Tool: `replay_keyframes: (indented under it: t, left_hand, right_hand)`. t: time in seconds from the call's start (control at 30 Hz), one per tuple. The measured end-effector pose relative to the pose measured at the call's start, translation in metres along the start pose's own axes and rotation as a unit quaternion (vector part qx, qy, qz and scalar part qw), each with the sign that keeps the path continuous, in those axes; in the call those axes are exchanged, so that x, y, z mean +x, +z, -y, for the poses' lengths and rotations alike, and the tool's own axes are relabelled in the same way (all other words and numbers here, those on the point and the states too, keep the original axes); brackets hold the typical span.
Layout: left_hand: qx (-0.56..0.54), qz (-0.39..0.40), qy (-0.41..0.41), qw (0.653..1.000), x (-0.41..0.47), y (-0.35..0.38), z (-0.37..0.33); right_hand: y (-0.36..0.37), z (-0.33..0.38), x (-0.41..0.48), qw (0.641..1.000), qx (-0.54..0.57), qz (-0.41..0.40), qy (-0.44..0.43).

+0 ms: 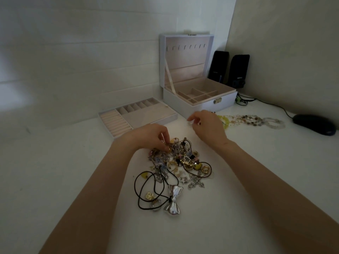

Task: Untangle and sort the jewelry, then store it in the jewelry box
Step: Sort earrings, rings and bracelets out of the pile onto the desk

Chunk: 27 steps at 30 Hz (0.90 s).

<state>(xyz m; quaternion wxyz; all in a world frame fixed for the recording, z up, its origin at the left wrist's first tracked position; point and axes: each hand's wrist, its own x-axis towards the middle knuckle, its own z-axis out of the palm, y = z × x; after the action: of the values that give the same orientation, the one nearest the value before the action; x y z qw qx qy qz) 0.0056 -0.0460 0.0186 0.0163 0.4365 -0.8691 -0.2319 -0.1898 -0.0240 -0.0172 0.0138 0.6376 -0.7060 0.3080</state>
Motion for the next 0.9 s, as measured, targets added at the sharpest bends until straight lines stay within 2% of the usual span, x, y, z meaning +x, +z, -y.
replay_keyframes:
  t: [0.13,0.23,0.33,0.4,0.47,0.67,0.9]
  left_hand:
    - [0.013,0.01,-0.007,1.0,0.0,0.002,-0.002]
    - [0.022,0.013,0.002,1.0,-0.001,0.001,-0.004]
    - [0.03,0.011,0.007,0.999,-0.002,0.0,-0.004]
    - [0.024,0.013,0.004,1.0,-0.003,0.0,-0.003]
    - [0.024,0.015,0.001,1.0,-0.003,0.0,-0.003]
    - [0.025,0.018,-0.001,1.0,-0.003,-0.001,-0.001]
    - [0.011,0.005,-0.012,1.0,-0.006,-0.004,0.003]
  right_hand:
    - [-0.019,0.014,-0.025,0.991,0.087,0.102,-0.023]
    - [-0.029,0.028,-0.041,0.984,0.107,0.142,-0.03]
    - [-0.037,0.04,-0.053,0.959,0.18,0.207,-0.073]
    - [-0.04,0.046,-0.06,0.937,0.182,0.28,-0.102]
    - [-0.04,0.048,-0.063,0.926,0.137,0.329,-0.121]
    - [-0.045,0.041,-0.065,0.917,0.11,0.364,-0.123]
    - [-0.049,0.036,-0.064,0.918,0.177,0.341,-0.1]
